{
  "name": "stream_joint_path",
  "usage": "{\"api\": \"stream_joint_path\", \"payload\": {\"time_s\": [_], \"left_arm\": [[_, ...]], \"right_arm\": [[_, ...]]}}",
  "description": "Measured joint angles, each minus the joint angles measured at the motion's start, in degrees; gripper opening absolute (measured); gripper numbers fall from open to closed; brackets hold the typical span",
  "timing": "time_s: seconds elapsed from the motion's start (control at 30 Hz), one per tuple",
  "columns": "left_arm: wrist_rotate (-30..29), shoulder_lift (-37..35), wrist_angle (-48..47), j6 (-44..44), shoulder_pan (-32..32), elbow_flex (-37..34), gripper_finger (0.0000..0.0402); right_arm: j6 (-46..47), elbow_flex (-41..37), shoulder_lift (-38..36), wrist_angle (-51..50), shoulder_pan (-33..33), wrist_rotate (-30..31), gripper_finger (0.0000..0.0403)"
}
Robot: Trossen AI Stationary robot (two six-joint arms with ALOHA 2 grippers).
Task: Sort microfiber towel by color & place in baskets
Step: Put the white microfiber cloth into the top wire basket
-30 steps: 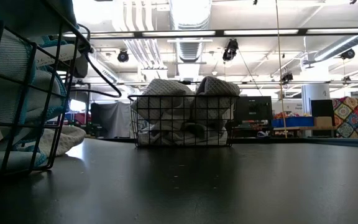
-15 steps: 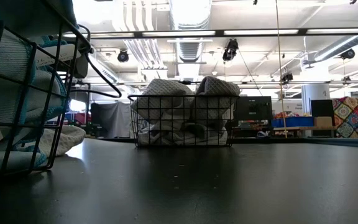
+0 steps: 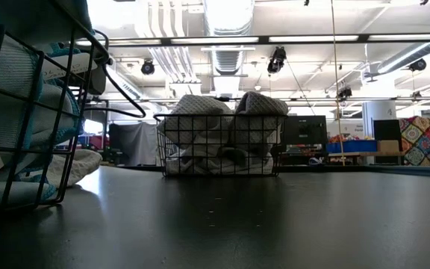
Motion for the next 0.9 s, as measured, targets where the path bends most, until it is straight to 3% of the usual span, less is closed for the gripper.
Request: {"api": "stream_joint_path", "payload": {"time_s": [0.23,0.57,0.9], "left_arm": [[0.2,0.0,0.0,-0.4,0.0,0.0,0.0005],[0.7,-0.9,-0.2,-1.3,0.0,-0.1,0.0002],[5.6,-6.9,-0.7,-2.9,0.0,-0.2,0.0002]], "right_arm": [[0.0,0.0,0.0,0.0,0.0,0.0,0.0146],[0.0,0.0,0.0,0.0,0.0,0.0,0.0146],[0.0,0.0,0.0,0.0,0.0,0.5,0.0146]]}}
